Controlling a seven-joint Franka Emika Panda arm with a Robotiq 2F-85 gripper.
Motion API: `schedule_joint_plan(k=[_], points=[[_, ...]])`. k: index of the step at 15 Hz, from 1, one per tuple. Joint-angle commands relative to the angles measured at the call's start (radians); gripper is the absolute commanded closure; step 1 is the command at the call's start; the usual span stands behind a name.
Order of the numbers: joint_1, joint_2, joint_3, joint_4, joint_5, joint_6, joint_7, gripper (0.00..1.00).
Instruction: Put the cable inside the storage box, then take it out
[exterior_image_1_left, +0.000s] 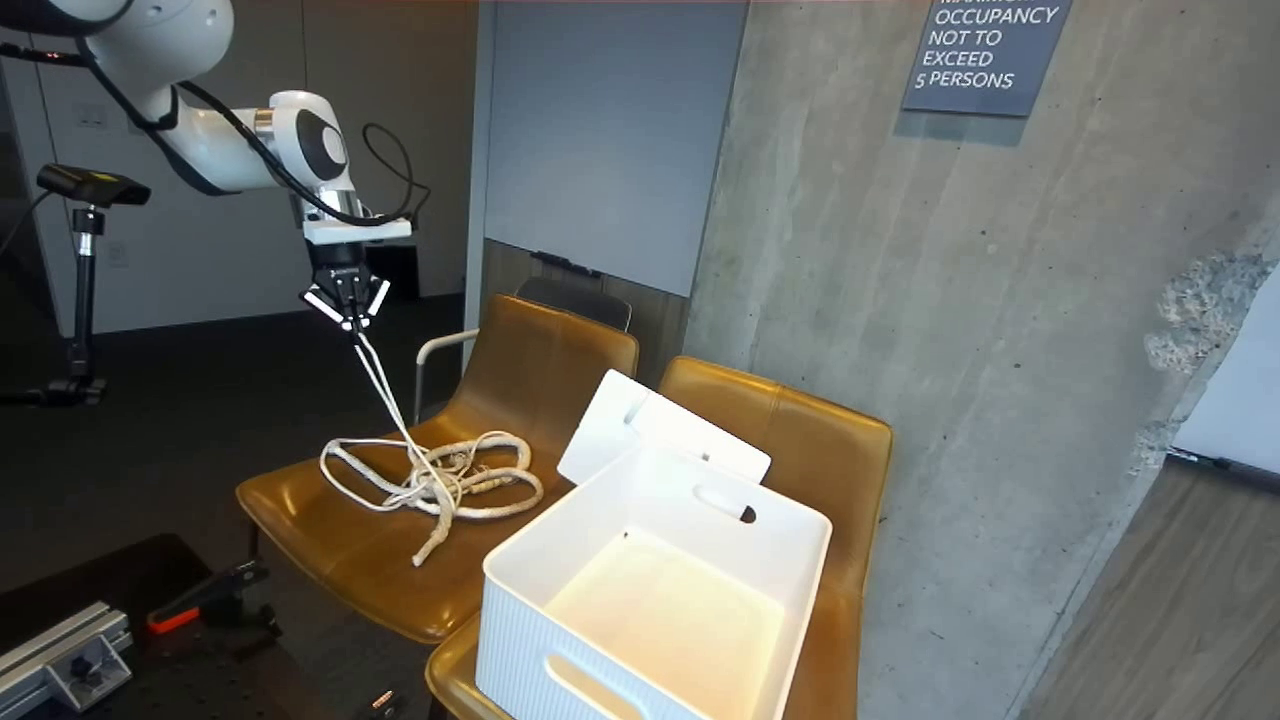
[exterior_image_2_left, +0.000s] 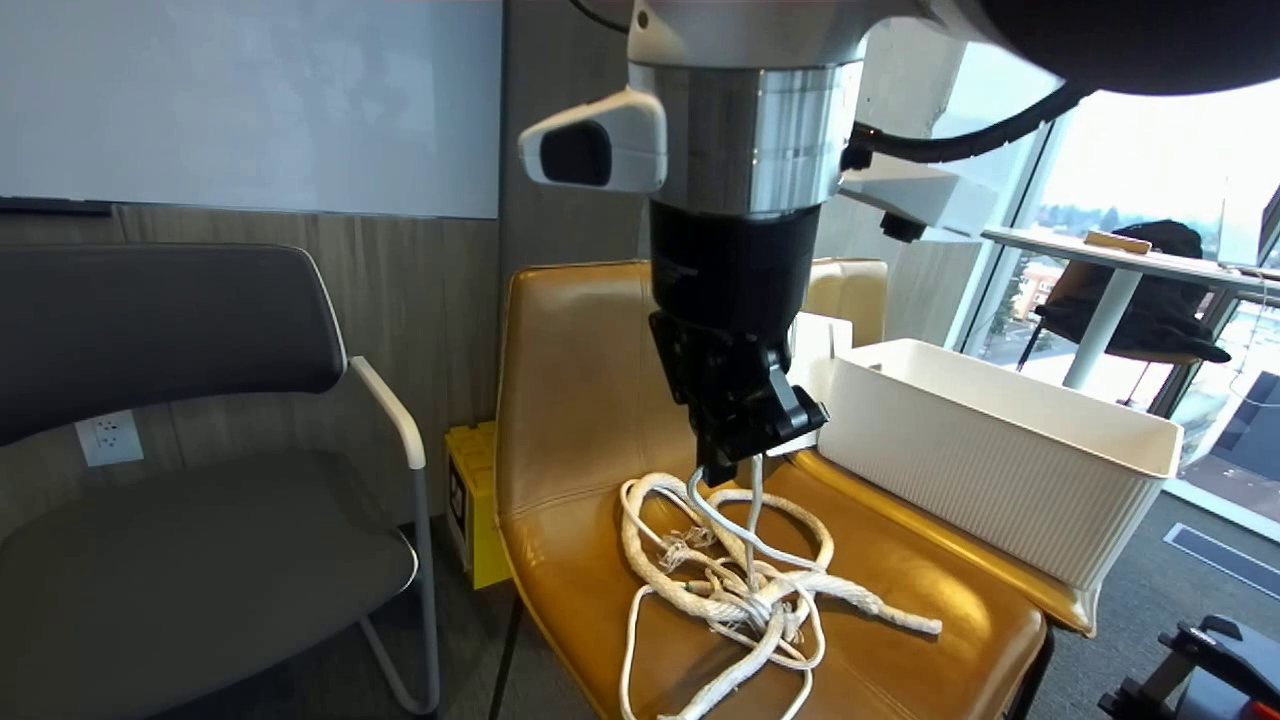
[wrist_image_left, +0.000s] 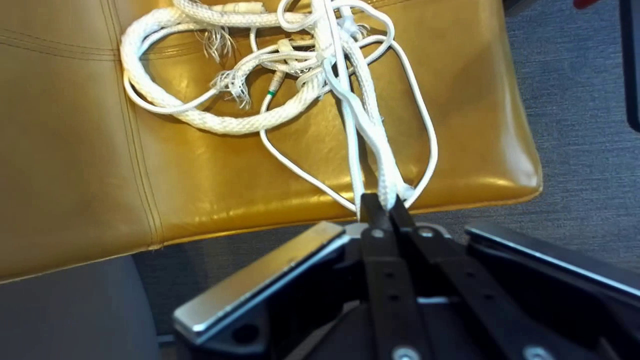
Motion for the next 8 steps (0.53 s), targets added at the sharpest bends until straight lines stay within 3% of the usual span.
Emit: schedule_joint_plan(k=[1, 8], points=[[-0.038, -0.003, 0.008, 0.039, 0.041, -0.03, 0.027, 0.99], [-0.166, -0.052, 0.013, -0.008, 0.209, 0.034, 0.028, 0.99]])
